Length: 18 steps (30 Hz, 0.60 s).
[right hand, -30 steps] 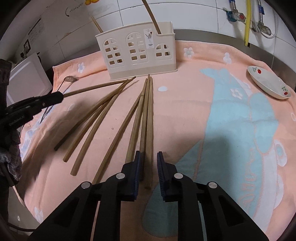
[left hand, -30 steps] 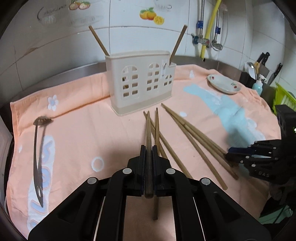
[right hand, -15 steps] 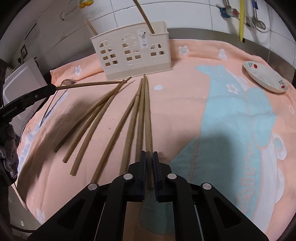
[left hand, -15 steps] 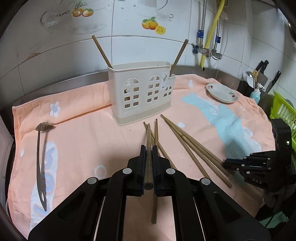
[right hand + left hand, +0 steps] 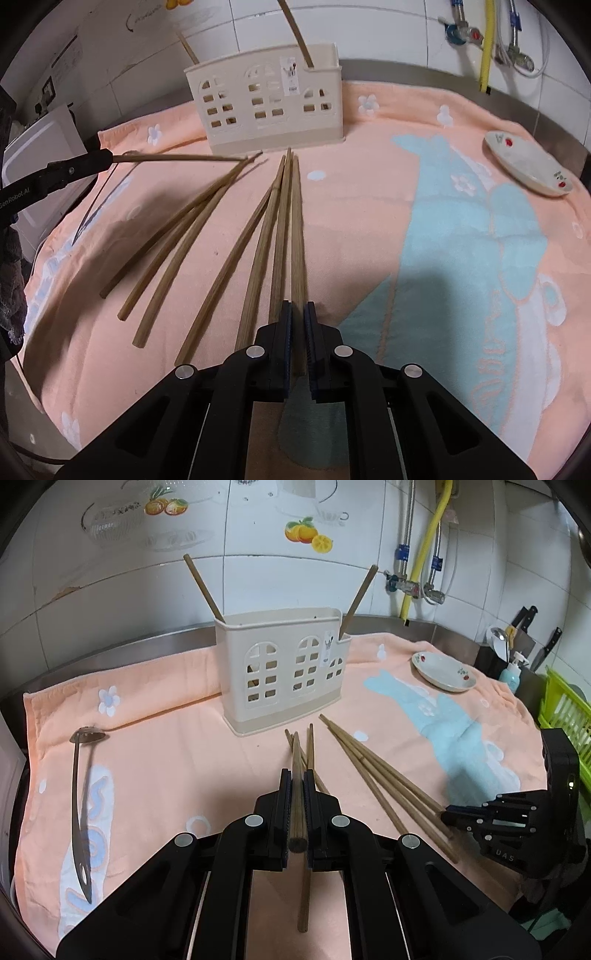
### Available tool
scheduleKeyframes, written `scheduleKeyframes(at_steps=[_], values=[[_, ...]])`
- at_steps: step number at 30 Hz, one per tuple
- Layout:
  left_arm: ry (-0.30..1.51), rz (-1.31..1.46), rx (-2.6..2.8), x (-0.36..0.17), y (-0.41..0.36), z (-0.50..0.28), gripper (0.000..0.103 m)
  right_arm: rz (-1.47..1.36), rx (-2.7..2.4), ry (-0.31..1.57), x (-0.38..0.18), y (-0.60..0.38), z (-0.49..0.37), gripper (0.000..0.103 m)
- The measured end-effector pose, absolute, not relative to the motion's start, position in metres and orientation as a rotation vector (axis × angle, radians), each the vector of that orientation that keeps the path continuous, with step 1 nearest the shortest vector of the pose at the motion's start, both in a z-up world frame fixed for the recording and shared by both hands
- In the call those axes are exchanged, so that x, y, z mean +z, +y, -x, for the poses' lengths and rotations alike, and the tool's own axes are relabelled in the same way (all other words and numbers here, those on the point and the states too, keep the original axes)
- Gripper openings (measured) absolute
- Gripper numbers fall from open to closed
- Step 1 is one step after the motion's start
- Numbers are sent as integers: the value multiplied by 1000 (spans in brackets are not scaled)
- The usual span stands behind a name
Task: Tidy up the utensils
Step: 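Lift and lower the left tool's chopstick into the holder while the right tool does likewise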
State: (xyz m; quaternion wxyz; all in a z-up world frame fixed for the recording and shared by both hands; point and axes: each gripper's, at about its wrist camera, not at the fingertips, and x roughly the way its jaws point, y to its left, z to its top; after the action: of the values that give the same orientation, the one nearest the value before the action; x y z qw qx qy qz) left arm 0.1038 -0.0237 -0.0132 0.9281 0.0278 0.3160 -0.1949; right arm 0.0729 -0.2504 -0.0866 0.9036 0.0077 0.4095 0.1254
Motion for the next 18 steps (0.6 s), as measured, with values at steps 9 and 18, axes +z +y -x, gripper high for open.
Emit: scheduleKeyframes(at_steps=[9, 18], values=[[604, -44, -397, 8, -20, -102, 5, 5, 267, 677, -19, -259, -72, 7], [549, -46, -392, 44, -20, -110, 5, 59, 281, 532, 56, -259, -99, 7]])
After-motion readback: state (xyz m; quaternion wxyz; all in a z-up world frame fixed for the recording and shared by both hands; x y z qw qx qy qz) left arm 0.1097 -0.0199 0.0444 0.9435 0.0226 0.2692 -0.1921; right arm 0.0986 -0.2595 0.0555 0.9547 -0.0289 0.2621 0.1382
